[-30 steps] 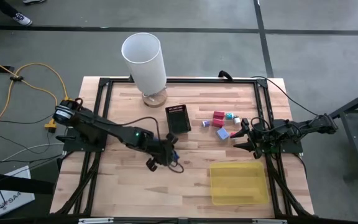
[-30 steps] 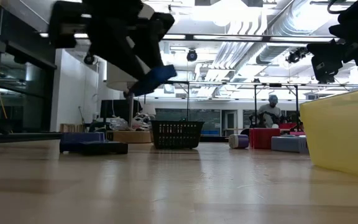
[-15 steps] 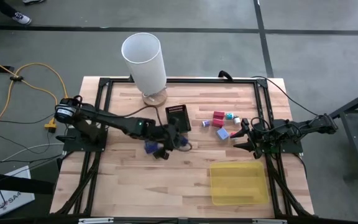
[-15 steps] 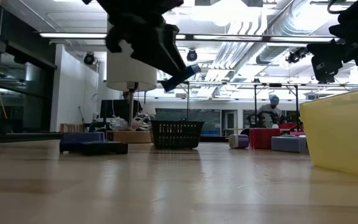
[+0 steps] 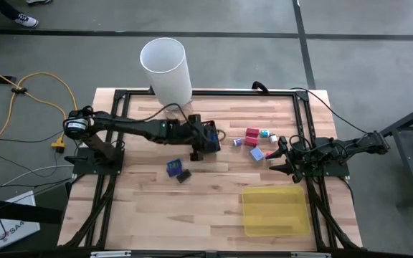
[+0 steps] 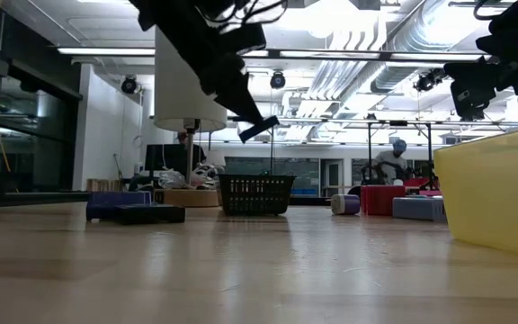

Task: Pick & Place Office items
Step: Put the bottom blue digital timer into the black bin

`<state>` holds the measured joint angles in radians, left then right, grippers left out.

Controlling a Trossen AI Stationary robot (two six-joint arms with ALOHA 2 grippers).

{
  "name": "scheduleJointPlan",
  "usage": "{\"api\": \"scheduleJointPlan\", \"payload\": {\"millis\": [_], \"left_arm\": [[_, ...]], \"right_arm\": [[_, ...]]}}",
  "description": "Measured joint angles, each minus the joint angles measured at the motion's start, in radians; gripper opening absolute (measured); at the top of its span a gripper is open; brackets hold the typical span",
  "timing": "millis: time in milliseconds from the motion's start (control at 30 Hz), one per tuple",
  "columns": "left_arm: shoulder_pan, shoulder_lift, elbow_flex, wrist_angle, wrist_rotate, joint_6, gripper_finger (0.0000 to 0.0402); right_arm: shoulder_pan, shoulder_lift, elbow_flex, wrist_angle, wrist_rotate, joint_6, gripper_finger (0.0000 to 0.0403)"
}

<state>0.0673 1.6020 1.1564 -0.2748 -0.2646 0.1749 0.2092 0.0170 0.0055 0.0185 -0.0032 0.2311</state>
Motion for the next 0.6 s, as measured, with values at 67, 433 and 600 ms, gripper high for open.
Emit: {"api": "scheduleJointPlan", "payload": {"millis": [67, 433, 600], "left_arm": [[0.021, 0.000, 0.000, 0.002, 0.000, -0.026, 0.0154], [0.071, 0.000, 0.000, 0.032, 0.001, -0.097, 0.0154], [0.073, 0.004, 0.000, 0.030, 0.002, -0.090, 0.0154]], "right_arm": [[0.000, 0.000, 0.000, 0.000, 0.000, 0.000, 0.0190], [0.000, 0.000, 0.000, 0.000, 0.000, 0.000, 0.0190], [0.000, 0.000, 0.000, 0.000, 0.000, 0.000, 0.0190]]}}
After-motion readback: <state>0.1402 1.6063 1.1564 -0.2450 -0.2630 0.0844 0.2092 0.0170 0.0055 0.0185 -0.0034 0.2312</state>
